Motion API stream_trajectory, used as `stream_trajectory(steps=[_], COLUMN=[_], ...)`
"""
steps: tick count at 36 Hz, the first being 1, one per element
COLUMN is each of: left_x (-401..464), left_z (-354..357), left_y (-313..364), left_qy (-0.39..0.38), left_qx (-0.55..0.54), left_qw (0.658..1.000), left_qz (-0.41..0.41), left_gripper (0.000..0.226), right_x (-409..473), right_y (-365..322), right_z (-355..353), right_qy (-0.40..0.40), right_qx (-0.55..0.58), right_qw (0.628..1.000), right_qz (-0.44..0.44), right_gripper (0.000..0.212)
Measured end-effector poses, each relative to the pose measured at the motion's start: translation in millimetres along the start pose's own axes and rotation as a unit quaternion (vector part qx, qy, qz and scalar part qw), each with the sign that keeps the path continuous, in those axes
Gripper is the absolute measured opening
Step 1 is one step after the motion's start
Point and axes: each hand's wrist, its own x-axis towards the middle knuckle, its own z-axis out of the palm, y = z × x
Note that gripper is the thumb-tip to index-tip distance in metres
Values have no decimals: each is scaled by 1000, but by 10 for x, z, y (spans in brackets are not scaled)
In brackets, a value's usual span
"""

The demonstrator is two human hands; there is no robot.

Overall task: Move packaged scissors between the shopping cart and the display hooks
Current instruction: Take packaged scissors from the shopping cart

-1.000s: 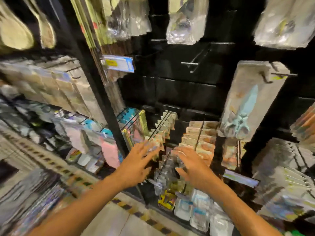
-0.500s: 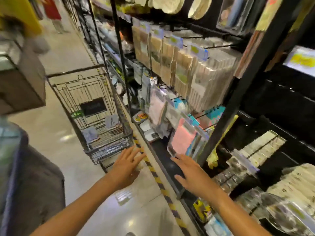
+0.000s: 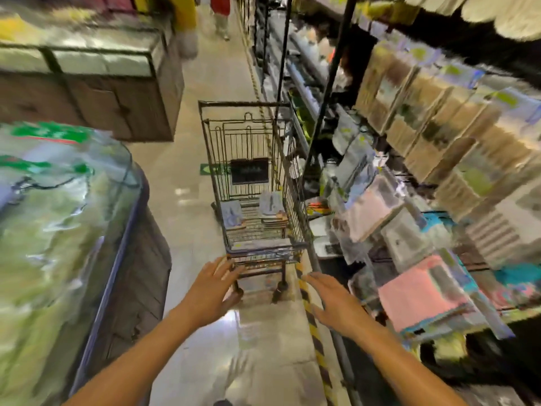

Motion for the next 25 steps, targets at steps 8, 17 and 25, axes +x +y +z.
stream_trajectory(steps=[8, 17, 25], left_x=[295, 978, 1810], left_z=[150, 275, 313], left_y=[-331, -570, -784], left_qy=[-38, -60, -75], left_qx=[-42, -53, -71], left_qw=[997, 993, 982], left_qz=[-61, -91, -159], left_gripper=[71, 69, 78], right_x=[664, 1710, 2922], right_y=[156, 576, 1026], right_z=[-53, -174, -372], right_qy=[-10, -34, -77], right_qx=[-3, 7, -7], right_qw=[1000, 998, 993], right_qz=[-23, -46, -86], right_gripper=[66, 65, 63])
